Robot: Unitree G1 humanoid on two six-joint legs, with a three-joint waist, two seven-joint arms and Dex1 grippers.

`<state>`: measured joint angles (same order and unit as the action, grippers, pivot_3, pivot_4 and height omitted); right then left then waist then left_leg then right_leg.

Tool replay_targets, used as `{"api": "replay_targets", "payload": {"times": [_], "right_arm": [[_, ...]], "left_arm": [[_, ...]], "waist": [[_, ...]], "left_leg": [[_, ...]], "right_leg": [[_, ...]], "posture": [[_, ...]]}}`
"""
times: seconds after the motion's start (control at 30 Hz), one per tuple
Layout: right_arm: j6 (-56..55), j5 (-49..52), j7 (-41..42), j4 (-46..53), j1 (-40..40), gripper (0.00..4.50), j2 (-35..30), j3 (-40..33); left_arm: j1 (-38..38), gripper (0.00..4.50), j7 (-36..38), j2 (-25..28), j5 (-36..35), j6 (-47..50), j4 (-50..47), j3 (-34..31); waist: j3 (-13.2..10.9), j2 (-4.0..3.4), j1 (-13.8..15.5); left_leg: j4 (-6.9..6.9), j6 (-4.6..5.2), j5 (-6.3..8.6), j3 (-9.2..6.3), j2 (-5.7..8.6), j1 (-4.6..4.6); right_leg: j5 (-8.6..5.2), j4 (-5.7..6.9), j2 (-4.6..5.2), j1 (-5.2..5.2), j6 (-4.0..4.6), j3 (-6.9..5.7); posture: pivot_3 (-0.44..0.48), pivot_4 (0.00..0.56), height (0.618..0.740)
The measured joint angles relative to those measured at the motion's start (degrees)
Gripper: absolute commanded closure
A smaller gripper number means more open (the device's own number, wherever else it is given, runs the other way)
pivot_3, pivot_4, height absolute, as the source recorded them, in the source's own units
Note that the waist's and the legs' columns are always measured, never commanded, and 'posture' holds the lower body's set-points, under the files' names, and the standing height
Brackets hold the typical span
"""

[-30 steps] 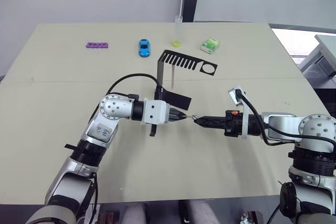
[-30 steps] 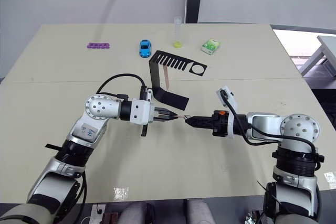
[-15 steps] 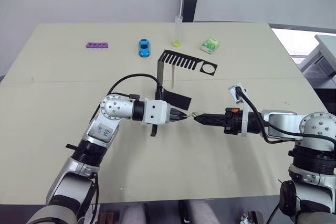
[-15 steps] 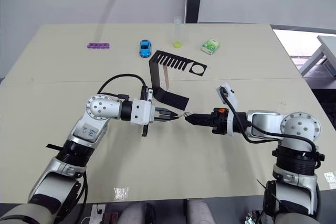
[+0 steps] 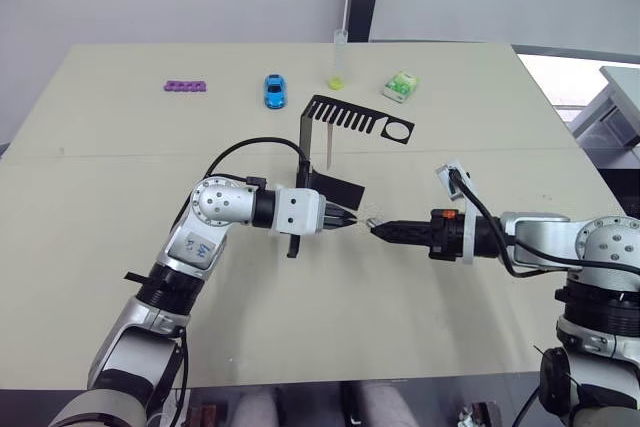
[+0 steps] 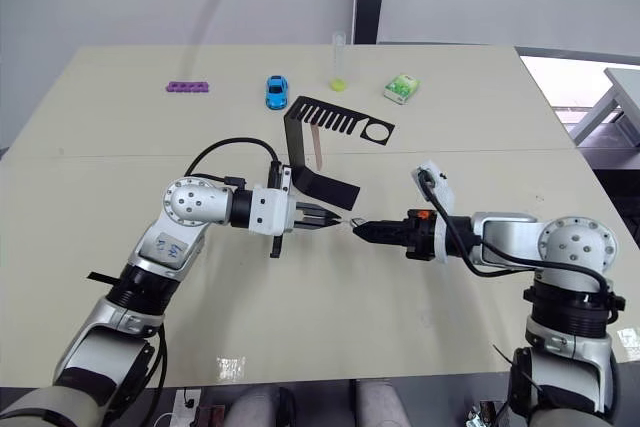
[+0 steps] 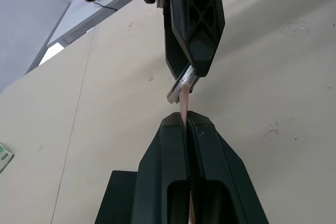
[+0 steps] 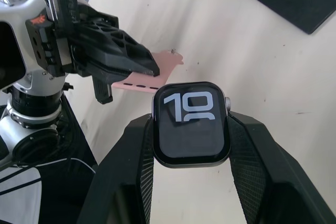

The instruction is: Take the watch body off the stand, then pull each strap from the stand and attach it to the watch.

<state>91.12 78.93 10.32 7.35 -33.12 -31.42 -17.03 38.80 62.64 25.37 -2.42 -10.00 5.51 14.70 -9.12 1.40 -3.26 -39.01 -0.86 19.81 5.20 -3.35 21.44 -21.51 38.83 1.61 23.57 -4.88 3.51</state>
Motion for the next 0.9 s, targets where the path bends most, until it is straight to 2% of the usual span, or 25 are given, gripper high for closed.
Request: {"api": "replay_targets", "payload": {"times": [0.9], "right_arm": [[-2.5,2.6,-1.7,-0.9,-0.1,2.98,-1.2,1.2]], "left_arm": [[0.3,4.5,-0.8,-0.5,0.3,0.1,0.0,0.0]], "waist": [[0.0,0.0,0.0]], "left_leg": [[0.0,0.0,0.0,0.0,-0.01,0.01]], "right_leg": [[0.0,-0.02,0.0,0.0,0.0,0.0]], "posture": [[0.0,0.15,0.74]]}}
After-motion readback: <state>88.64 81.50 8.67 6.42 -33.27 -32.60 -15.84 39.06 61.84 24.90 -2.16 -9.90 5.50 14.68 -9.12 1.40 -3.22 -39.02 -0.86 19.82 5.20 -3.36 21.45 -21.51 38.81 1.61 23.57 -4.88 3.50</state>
